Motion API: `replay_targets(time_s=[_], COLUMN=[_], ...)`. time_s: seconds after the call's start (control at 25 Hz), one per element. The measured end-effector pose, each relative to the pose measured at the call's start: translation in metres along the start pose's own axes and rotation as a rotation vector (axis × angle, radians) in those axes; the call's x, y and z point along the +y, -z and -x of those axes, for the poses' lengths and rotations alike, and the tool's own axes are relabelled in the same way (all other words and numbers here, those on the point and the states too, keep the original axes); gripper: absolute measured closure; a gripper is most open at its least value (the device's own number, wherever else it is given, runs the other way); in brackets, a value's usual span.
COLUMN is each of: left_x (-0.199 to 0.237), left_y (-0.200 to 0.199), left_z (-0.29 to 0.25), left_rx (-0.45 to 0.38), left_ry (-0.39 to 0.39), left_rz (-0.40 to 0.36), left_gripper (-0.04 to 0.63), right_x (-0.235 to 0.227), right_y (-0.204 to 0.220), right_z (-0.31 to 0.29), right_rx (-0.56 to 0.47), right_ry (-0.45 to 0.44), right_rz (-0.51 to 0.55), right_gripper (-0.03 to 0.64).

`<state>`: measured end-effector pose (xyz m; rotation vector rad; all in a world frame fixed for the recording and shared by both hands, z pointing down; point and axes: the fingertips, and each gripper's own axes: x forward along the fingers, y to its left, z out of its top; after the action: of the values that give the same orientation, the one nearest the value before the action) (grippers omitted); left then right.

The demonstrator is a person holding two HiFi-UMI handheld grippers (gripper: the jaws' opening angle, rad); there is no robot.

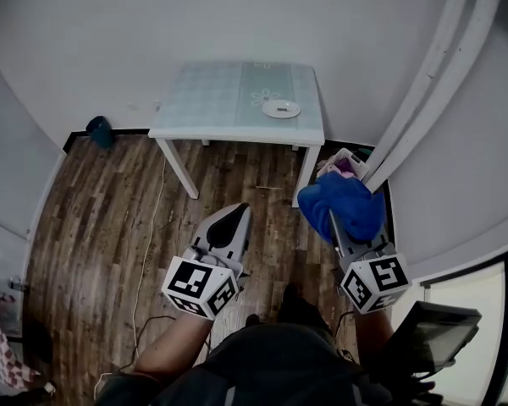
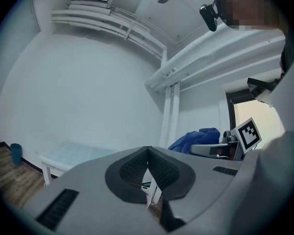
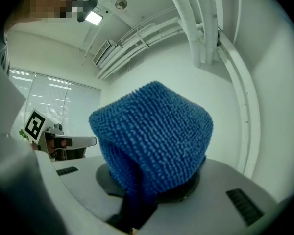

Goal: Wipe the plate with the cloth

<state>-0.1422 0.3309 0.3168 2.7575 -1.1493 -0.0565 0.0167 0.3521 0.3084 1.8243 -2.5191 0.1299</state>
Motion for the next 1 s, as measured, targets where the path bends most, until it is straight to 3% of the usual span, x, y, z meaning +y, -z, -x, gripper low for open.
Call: replay_targets(time_s=[0.4,0.56,1.0], left_x=[0.040,0.049,0.074], left_y=[-0.007,-0.007,-0.010], left_z=[-0.086,-0.129,-0.219], left_rx=[0.018,0.038,0.043], left_ry=[-0.053,-0.068,-0.135], left_rz=[-0.027,0.004,-0.004], left_gripper=[0.586,0.586,0.586], right_x=[-0.056,-0.087,-0.167], right_y=[-0.008,-0.011,-0.016], right_z=[-0.078,-0.105,-0.168], right_rx=[-0.034,-0.033,-0.040], right_ry=[-0.046,-0.065,-0.103], right_rz=[-0.002,-0.011,-0.034], right_gripper=[0.531,0.531,0.531])
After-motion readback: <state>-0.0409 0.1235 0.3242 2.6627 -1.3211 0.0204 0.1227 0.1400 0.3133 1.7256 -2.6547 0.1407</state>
